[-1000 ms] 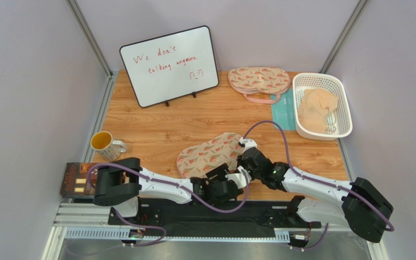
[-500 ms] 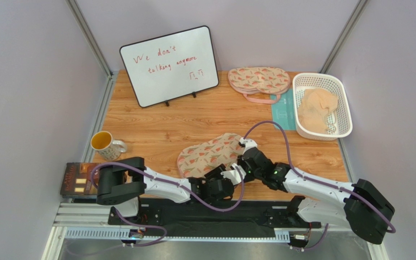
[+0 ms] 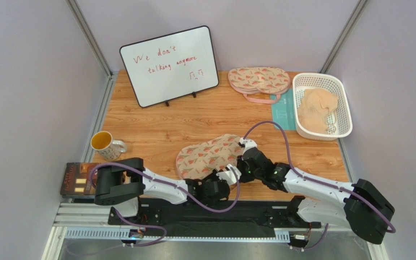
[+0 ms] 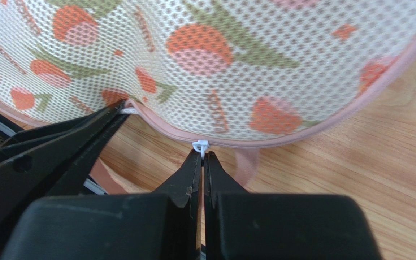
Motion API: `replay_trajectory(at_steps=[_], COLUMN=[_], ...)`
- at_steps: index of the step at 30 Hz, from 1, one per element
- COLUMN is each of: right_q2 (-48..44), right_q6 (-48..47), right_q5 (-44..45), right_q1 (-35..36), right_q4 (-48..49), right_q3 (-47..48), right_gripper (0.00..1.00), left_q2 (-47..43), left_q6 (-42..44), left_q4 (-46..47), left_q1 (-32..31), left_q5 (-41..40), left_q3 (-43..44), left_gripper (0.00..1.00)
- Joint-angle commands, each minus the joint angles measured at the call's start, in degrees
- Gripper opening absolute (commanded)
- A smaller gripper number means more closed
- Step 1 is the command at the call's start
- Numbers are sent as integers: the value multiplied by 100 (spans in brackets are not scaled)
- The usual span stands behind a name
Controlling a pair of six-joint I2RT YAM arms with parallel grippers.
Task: Unzip the laundry bag and remove the bra
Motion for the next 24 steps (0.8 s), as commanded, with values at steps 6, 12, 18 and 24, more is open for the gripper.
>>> replay_trajectory(at_steps=[6,12,18,24], right_q2=[21,38,126,153], right_q6=[54,10,-34,-34], right_q5=[194,211,211,247], right_q1=[-36,-97,-141,-159], right_q4=[76,41,23,-38], right_q3=[10,63,159,203], right_gripper=[0,0,0,0], left_q2=[-864,-1664,-2525,-2852], left_q6=[-435,-409,-435,-567], left_q4=[-521,-758,-1241,-1690], left_q1=[13,4,4,4], left_q5=[-203,-115,-115,121], left_q3=[-654,-1076,-1340,-1323], left_gripper=[0,0,0,0])
